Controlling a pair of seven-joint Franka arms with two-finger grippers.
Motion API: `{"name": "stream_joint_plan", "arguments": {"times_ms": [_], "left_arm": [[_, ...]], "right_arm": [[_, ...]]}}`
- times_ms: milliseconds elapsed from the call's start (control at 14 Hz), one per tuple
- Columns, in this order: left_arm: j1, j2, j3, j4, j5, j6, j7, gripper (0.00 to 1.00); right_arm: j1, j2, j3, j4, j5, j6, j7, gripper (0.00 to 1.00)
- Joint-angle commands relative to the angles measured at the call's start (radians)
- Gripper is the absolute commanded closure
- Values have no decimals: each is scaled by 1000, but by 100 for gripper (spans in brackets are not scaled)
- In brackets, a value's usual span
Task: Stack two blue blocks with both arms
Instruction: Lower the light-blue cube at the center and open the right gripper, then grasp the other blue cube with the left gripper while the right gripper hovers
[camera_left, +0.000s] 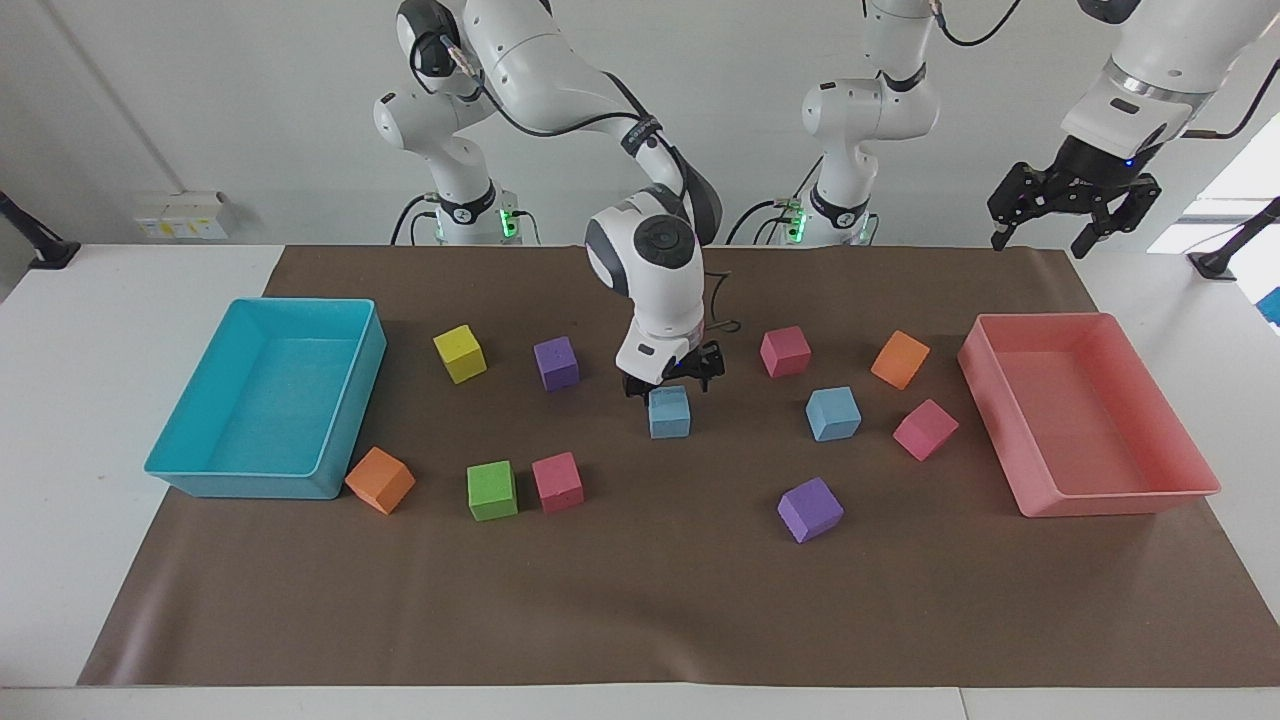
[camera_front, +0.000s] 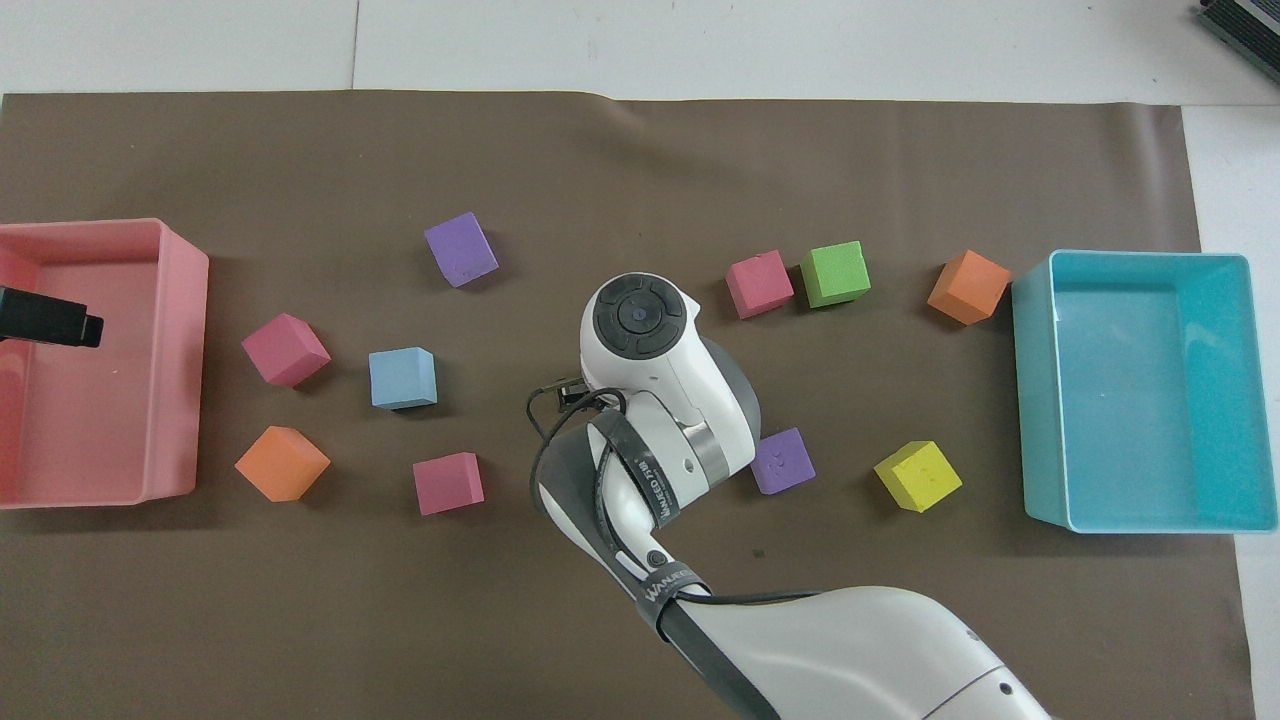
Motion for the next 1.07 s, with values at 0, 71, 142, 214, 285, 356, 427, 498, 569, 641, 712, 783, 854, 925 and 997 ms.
{"name": "stream_joint_plan", "arguments": {"times_ms": [0, 71, 142, 214, 285, 356, 427, 498, 569, 641, 712, 783, 854, 925, 997], "left_arm": [[9, 3, -10, 23, 11, -61, 8, 0], [5, 1, -18, 23, 11, -82, 7, 0], [4, 1, -19, 20, 3, -75, 5, 0], [2, 1, -21, 20, 0, -60, 5, 0], [2, 3, -22, 13, 0, -47, 5, 0], [2, 7, -22, 11, -2, -40, 5, 0], [2, 14, -22, 5, -2, -12, 5, 0], [2, 21, -22, -12, -2, 20, 5, 0], [2, 24, -22, -30, -2, 60, -1, 0], [-1, 38, -22, -49, -2, 92, -19, 0], [-23, 43, -22, -79, -2, 120, -44, 0], [-40, 41, -22, -111, -2, 162, -70, 0], [-42, 40, -24, -151, -2, 214, -78, 0], [-51, 40, -22, -176, -2, 245, -84, 0], [-71, 38, -22, -196, -2, 258, -110, 0]], "right_arm": [[-48, -69, 2, -27, 2, -34, 13, 0], [-72, -95, 2, -27, 22, -75, 9, 0], [-98, -122, 5, -27, 25, -113, 3, 0], [-112, -142, 6, -27, 33, -141, -35, 0], [-114, -155, 3, -21, 33, -135, -115, 0], [-122, -169, -1, -18, 33, -138, -194, 0], [-141, -185, -1, -17, 36, -137, -223, 0], [-167, -193, 0, -15, 38, -144, -226, 0], [-192, -201, 5, -14, 42, -146, -229, 0], [-204, -204, 2, -14, 65, -140, -224, 0], [-214, -207, 0, -14, 79, -143, -223, 0], [-230, -224, 0, -20, 104, -149, -220, 0], [-243, -233, 0, -45, 163, -138, -223, 0], [-255, -247, -1, -82, 229, -122, -233, 0], [-278, -251, 0, -101, 309, -118, -243, 0]]}}
